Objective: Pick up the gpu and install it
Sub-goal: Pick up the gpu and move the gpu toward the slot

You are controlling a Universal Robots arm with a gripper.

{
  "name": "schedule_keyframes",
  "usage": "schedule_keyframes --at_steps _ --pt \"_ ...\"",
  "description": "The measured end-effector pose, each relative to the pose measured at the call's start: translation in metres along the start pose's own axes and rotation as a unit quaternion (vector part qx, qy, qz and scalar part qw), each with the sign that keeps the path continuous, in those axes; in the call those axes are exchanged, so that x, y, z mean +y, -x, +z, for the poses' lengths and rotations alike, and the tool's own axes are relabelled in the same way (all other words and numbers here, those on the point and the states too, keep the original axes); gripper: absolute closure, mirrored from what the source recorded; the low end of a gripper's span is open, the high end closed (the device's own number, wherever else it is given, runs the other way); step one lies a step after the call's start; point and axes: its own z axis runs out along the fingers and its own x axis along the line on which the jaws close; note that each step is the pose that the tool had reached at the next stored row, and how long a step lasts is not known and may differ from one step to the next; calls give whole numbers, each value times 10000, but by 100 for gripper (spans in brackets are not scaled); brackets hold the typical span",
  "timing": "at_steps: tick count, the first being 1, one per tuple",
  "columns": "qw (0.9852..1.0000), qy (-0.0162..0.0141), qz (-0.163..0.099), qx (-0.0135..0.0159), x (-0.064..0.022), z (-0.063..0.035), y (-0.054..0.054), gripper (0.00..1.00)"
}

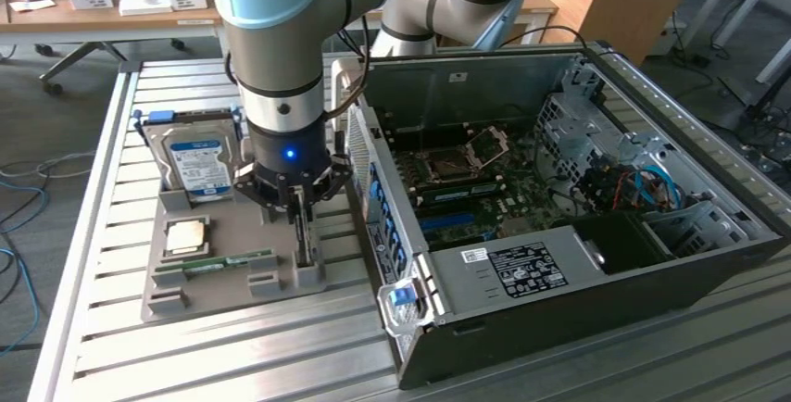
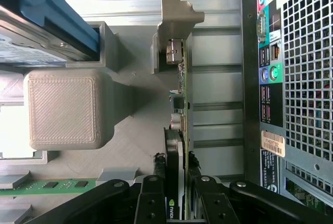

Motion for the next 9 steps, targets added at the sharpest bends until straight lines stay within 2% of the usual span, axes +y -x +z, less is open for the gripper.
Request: schedule_keyframes --at_steps 9 --pt "9999 2 -102 5 0 0 0 73"
